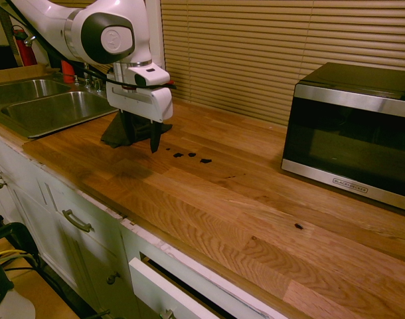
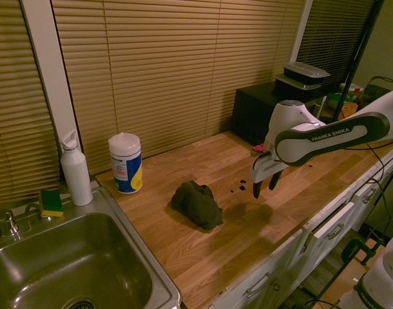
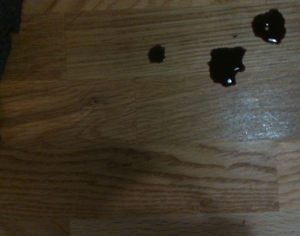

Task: Clear the spill

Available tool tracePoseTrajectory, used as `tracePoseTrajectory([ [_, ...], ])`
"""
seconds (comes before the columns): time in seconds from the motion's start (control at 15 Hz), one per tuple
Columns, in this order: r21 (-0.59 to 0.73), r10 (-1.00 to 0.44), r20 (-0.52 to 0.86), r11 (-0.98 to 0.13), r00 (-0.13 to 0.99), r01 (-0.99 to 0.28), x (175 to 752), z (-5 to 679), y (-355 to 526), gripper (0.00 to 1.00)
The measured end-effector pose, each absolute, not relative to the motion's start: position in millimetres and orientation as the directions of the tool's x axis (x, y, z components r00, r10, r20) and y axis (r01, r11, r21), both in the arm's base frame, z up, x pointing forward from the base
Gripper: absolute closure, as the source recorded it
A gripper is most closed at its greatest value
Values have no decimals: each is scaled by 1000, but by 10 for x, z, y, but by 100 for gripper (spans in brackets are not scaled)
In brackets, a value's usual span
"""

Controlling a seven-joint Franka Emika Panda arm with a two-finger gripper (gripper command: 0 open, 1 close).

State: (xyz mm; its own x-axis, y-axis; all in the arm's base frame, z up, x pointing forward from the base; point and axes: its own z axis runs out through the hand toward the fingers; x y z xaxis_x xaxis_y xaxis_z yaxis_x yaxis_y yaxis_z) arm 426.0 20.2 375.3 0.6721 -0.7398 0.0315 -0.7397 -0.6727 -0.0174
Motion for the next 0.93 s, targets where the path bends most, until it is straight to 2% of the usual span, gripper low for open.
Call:
tracePoseTrajectory([
  [0.4,-111,-715,77,-698,694,-707,4369,3929,466,0],
  [0.93,-159,-607,181,-795,774,-586,4561,4406,1588,0],
])
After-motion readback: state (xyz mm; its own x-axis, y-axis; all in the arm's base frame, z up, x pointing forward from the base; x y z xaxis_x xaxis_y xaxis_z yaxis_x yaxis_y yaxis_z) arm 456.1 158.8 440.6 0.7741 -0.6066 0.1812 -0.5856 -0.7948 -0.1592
